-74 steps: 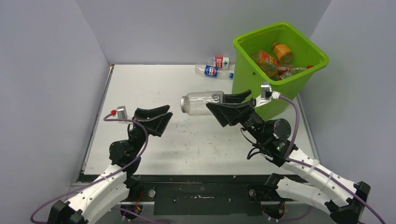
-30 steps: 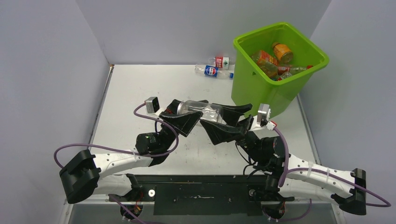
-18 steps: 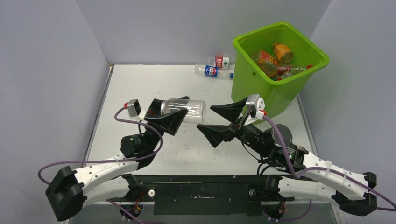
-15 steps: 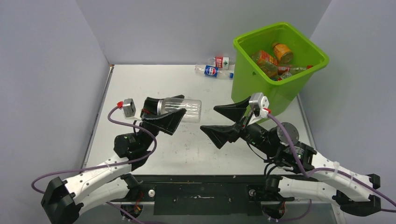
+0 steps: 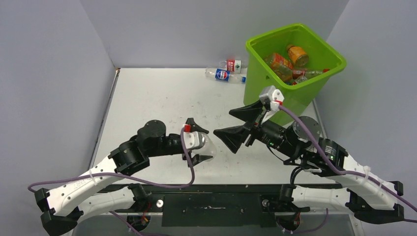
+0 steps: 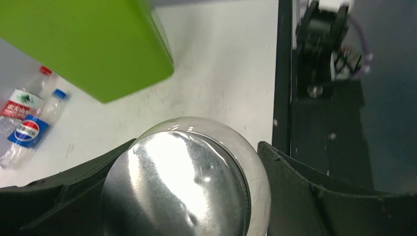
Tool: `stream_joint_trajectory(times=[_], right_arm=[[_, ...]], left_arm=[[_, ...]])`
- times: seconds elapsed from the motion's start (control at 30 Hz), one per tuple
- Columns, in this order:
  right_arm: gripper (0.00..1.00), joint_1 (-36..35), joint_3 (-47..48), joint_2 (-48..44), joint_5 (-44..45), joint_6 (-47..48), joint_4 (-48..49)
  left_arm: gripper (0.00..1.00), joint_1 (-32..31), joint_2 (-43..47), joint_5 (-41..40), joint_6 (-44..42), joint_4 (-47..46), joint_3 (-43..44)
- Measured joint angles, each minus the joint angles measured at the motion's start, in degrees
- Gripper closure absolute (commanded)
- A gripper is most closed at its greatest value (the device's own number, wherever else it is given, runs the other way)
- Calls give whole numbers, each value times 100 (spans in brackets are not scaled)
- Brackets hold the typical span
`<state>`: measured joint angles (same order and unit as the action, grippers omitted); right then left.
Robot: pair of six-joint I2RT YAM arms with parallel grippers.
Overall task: Put the plastic bottles in the bin
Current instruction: Pick up the plastic bottle from the corner of the board.
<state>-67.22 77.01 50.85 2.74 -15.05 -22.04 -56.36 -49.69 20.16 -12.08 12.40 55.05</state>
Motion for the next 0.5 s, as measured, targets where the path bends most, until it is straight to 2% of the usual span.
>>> stream_joint_trajectory(times=[0.07,0.17,0.5], right_arm=[[10,0,-2,114,0,-63,-136],[10,0,-107,267,-15,-177,-243],[10,4,-1025,74,61,-1436,-227]], left_arm=[[100,-24,-39,26,-577,704,0],[100,-24,-44,55,-1023,1187,0],[100,-35,289,-59,-1746,1121,-48]])
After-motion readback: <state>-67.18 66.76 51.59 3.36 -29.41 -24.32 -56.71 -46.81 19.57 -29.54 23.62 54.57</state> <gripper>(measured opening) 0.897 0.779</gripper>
